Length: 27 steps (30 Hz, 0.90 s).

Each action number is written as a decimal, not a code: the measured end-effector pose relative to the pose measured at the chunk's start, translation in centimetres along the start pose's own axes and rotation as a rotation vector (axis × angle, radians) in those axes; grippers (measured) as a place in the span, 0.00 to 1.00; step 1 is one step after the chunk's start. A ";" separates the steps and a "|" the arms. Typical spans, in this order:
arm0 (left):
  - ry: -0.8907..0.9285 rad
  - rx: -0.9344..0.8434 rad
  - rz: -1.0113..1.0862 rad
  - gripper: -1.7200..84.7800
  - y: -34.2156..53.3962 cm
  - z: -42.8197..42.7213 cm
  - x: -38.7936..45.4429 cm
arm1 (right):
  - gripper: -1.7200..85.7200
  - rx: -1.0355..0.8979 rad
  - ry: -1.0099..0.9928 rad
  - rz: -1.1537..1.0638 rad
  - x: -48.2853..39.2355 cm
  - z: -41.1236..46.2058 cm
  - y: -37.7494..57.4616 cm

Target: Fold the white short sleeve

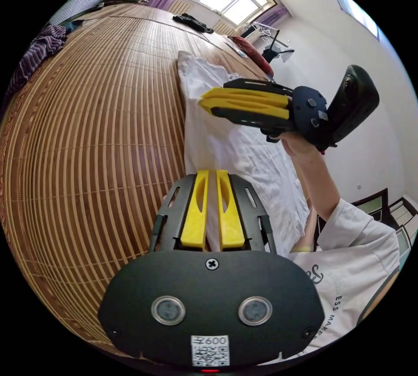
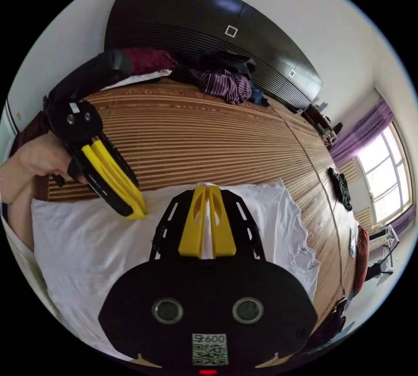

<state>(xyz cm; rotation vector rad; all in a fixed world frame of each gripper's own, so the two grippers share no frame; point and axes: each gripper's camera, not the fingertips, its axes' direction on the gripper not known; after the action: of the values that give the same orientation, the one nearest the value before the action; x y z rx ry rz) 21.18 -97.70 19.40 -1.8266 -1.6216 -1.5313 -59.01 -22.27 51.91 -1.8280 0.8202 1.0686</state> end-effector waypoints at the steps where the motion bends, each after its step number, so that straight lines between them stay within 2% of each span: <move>1: 0.007 0.003 -0.006 0.04 0.2 -0.1 -0.8 | 0.01 0.014 -0.016 0.011 -0.1 0.1 -0.2; 6: 0.007 0.015 -0.058 0.04 1.0 -1.4 -4.8 | 0.01 -0.020 0.013 -0.028 -2.5 2.7 0.2; 9: 0.002 0.090 -0.091 0.05 1.9 -3.2 -7.0 | 0.01 -0.039 0.005 -0.030 -3.7 4.4 1.0; 13: 0.096 0.142 -0.068 0.04 2.3 -3.4 -8.5 | 0.01 -0.051 -0.032 0.027 -3.6 6.4 1.5; 15: 0.105 0.074 -0.046 0.04 1.9 -1.8 -8.7 | 0.01 -0.032 -0.046 0.069 -2.9 6.5 1.4; 17: -0.016 -0.082 -0.020 0.03 1.2 1.2 -8.6 | 0.01 0.019 -0.033 0.131 -1.9 6.0 1.2; 27: -0.030 -0.071 -0.039 0.02 2.0 0.2 -12.5 | 0.01 0.015 0.022 0.115 -2.7 7.1 -0.3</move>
<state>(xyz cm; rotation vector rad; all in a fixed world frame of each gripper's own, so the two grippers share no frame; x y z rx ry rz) 25.15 -105.26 10.06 -1.8727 -1.6462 -1.6050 -62.38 -15.45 52.40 -1.8008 0.9544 1.1128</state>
